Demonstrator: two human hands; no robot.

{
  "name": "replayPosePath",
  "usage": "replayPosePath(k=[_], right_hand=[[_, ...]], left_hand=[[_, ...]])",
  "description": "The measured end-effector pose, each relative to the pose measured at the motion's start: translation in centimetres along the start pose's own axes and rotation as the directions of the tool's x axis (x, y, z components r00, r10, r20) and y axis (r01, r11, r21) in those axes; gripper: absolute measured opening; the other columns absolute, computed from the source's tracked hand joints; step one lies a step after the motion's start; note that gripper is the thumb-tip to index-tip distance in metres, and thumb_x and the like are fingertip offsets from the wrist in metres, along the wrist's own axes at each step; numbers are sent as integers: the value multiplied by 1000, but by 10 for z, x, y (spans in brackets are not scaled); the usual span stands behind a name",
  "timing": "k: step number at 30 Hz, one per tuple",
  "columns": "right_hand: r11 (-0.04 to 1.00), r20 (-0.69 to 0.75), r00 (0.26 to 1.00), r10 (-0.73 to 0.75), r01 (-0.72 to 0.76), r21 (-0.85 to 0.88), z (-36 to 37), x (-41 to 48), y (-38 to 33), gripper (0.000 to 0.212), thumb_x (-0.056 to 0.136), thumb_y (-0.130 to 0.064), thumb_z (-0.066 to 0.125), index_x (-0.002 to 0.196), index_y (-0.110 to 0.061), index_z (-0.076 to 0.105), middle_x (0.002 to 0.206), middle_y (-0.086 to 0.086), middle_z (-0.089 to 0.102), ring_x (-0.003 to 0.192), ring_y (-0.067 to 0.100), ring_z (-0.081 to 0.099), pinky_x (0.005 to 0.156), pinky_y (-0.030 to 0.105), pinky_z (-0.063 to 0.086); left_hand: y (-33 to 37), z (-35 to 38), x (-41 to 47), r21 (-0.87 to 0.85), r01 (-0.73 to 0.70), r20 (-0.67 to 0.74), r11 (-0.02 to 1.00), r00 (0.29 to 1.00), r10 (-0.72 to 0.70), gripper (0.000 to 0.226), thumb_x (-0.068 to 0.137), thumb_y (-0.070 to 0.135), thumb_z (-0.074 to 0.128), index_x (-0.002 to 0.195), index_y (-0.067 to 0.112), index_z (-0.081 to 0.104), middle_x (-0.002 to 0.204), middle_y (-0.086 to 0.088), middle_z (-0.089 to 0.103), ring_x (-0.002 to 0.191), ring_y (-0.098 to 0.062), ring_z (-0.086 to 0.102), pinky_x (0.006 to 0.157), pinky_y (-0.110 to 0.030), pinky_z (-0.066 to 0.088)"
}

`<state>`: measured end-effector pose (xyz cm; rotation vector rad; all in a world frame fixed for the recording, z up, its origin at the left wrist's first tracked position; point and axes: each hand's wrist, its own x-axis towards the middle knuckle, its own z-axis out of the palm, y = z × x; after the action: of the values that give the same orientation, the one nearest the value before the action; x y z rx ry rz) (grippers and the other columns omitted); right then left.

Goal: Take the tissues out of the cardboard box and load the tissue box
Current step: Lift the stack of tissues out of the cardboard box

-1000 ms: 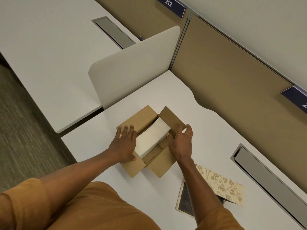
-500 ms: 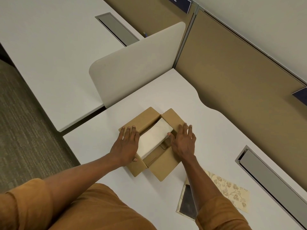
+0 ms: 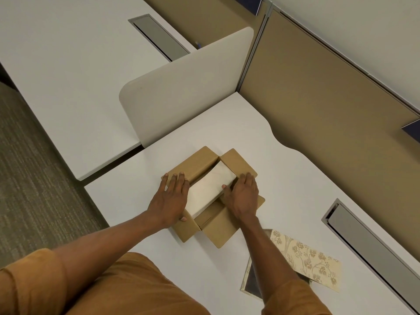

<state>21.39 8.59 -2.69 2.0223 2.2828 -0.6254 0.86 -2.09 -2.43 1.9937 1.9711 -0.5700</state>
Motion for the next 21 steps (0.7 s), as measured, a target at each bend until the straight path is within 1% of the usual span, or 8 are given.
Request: replayPosePath(k=[3,5,9,11,14,17,19,21], right_hand=[[996,-65,998,9,-3,92,11,-19,-21,78,98,-37,71,154,9,42,161,31,43,150,47,39,127,51,35],[983,-57,997,53,-42,181,18,-29,-35,81,97,-35,72,156,10,39,159,32,42,148,47,40,124,52,39],[903,117,971,211,-239,358,22,-32,-63,95,101,-39,70,167,6,18,171,26,31,157,42,34,127,48,39],[804,241,926,289,-372,464,27,-26,-69,102,101,-40,72,168,6,11,173,23,30,159,41,34,127,46,38],[596,376,841,389,-541,594,41,-17,-69,100,94,-41,79,164,0,21,163,19,44,147,39,49,120,49,48],[436,460,787,410,-613,659,47,-12,-67,91,91,-38,82,157,-3,29,153,15,53,135,35,57,109,48,56],[338,514,755,407,-648,683,47,-5,-66,88,93,-34,81,158,-4,29,151,14,54,134,35,58,104,43,55],[259,552,722,417,-676,690,48,0,-66,88,94,-32,81,160,-5,29,154,14,53,136,35,57,105,43,53]], left_hand=[[1,0,-2,4,-1,-5,1000,1000,1,125,90,65,73,167,0,-2,178,-27,-1,166,-44,5,134,-63,3],[1,-2,-3,4,-2,3,1000,1000,2,124,92,64,71,167,0,-4,178,-27,-3,166,-44,4,134,-65,3],[3,-5,-3,9,2,18,1000,1000,-3,123,92,65,70,168,2,-3,178,-26,-3,166,-45,4,133,-66,2],[3,-6,-3,18,5,21,1000,1000,-5,124,92,66,70,168,1,-4,178,-27,-3,166,-46,3,133,-66,1],[4,-6,-3,29,8,30,1000,1000,-9,122,94,65,67,168,2,-6,178,-27,-5,166,-46,1,132,-69,0],[4,-5,-3,24,18,37,1000,999,-19,123,94,65,68,168,2,-6,178,-27,-7,166,-45,0,131,-71,-1],[4,-4,-3,23,19,37,1000,999,-20,123,94,65,67,168,2,-7,178,-27,-7,166,-45,0,131,-71,-3],[4,-2,-3,20,21,31,1000,999,-22,123,94,66,67,168,2,-8,178,-27,-7,166,-45,0,130,-71,-4]])
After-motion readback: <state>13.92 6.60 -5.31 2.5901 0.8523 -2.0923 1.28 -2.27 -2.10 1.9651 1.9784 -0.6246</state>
